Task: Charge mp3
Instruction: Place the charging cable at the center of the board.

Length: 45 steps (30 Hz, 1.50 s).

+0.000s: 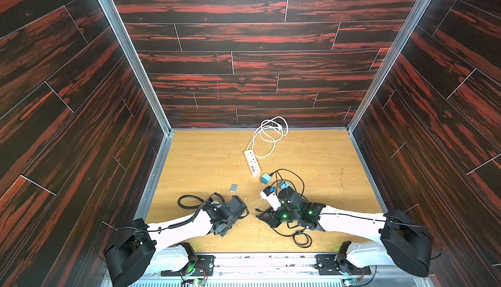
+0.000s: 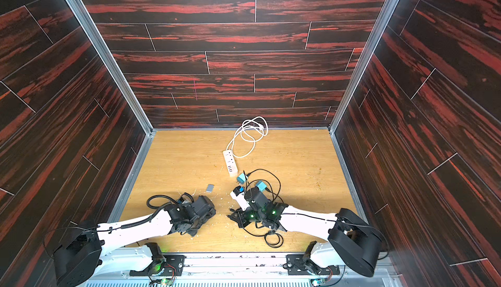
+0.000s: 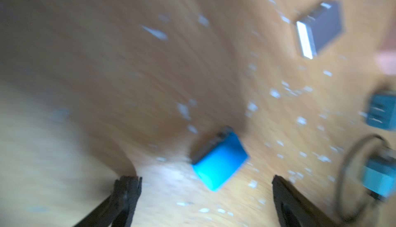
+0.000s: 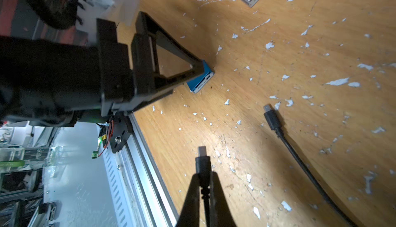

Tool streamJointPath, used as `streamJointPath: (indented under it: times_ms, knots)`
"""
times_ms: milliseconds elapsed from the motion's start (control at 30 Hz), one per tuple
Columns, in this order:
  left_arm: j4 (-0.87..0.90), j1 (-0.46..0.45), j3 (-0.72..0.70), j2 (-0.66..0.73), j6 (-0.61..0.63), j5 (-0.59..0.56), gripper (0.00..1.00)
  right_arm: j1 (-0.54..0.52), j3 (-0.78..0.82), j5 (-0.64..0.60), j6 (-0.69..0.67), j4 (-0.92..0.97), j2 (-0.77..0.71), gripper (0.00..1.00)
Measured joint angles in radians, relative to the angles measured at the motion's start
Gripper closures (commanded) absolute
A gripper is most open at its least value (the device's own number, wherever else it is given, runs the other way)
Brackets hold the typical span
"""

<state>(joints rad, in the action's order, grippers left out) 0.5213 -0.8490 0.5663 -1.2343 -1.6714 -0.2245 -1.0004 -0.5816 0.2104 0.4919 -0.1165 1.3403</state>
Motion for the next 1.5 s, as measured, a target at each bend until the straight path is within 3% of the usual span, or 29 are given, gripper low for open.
streamJointPath:
  times_ms: [333,600,1067,1500]
  knots:
    - [0.198,0.04,0.238,-0.175,-0.001,0.03,0.01,-0.032,0.0,-0.087,-0.057,0.062,-0.061,1.0]
    - [0.225,0.04,0.288,-0.357,-0.04,0.136,0.11,-0.072,-0.001,-0.144,-0.107,0.095,-0.064,1.0]
    - [0.222,0.066,0.288,-0.365,-0.071,0.125,0.21,-0.1,-0.001,-0.174,-0.144,0.102,-0.082,1.0]
    - [0.194,0.071,0.291,-0.372,0.035,0.142,0.24,-0.127,-0.001,-0.179,-0.154,0.101,-0.077,1.0]
